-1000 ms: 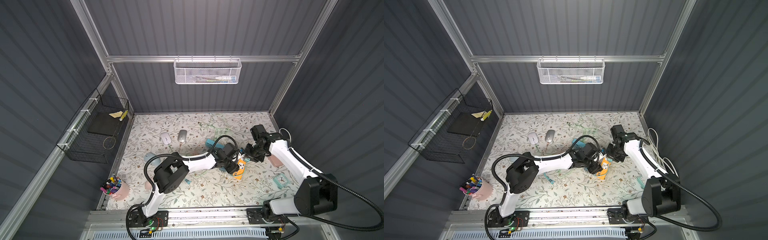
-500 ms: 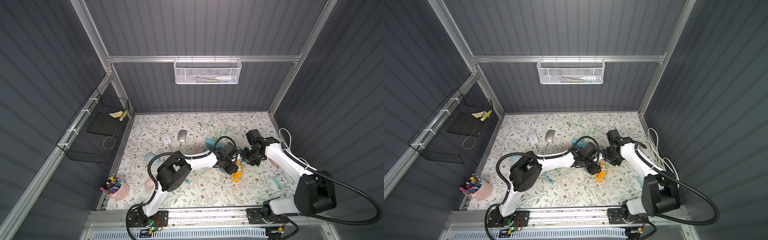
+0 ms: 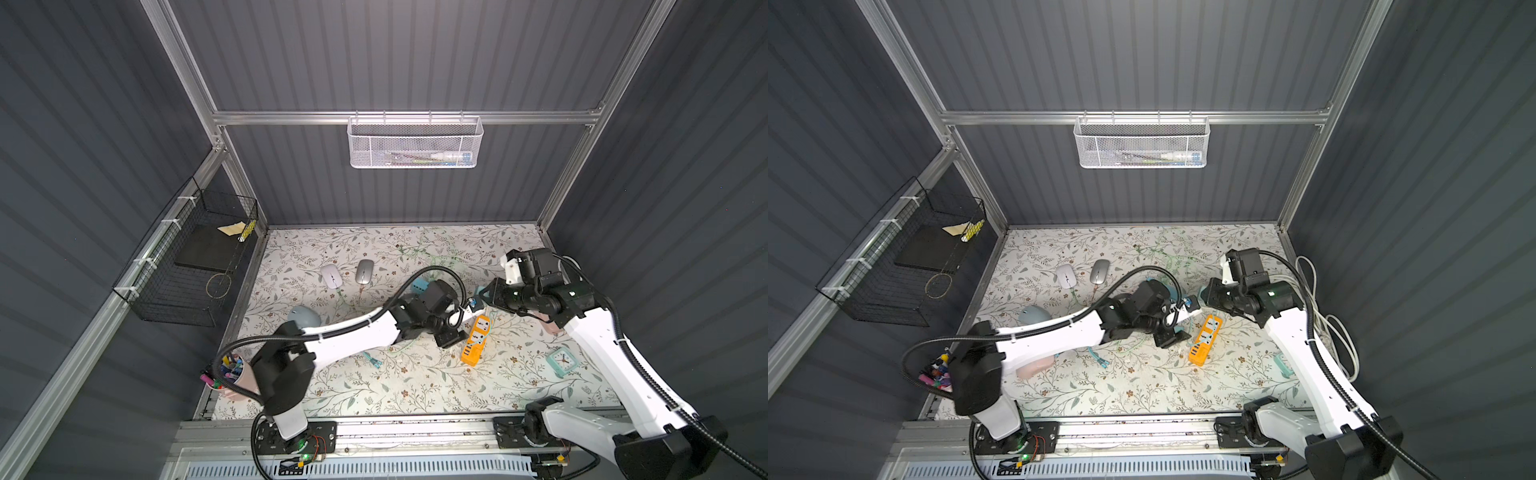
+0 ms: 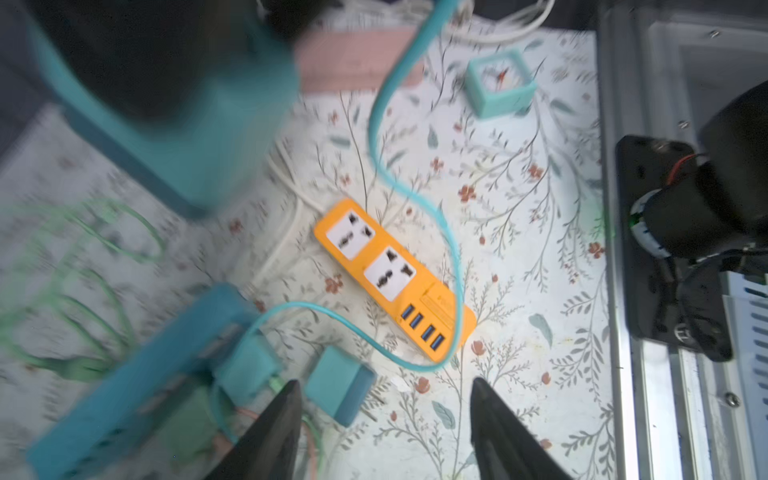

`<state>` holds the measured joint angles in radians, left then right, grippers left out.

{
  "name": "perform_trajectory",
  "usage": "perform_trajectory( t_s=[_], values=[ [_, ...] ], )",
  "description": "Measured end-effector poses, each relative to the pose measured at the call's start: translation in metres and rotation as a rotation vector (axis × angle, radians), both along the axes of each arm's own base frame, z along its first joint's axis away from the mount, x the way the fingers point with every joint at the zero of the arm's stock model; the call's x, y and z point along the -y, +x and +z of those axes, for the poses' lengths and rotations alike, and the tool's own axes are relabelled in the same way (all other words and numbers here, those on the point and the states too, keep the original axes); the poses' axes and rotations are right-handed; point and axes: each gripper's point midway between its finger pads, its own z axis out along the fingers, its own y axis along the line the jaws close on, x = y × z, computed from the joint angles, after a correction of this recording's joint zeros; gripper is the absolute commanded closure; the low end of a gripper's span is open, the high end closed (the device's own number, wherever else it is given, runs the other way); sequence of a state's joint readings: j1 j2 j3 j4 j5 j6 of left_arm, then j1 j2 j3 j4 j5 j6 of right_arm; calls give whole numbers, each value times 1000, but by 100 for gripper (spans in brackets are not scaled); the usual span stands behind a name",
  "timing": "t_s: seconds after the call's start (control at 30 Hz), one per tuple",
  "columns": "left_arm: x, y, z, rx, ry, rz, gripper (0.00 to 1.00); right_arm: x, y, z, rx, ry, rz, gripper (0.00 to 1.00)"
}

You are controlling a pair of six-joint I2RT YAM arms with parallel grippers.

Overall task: Unplug the wireless mouse
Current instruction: Remove the power cord from the plug.

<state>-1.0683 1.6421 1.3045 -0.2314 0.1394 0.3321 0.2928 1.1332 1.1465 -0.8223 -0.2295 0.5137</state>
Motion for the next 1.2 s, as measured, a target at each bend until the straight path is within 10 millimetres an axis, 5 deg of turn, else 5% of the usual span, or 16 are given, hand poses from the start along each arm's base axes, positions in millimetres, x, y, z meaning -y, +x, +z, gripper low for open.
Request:
perform_trajectory(
  t_s=[0.07, 0.2, 0.53, 1.2],
  values=[
    [-14, -6, 43, 149, -66, -56, 35, -12, 0, -2, -10, 26, 62, 93],
    [-41, -20, 76, 335, -93, -139, 35, -39, -8, 0, -6, 73, 180, 93],
    [-70, -36, 10, 416, 54, -262, 33, -109, -41, 25, 80, 192, 484, 92],
    [-63, -51, 18, 416, -11, -337, 32, -123, -68, 36, 170, 270, 611, 96]
  ],
)
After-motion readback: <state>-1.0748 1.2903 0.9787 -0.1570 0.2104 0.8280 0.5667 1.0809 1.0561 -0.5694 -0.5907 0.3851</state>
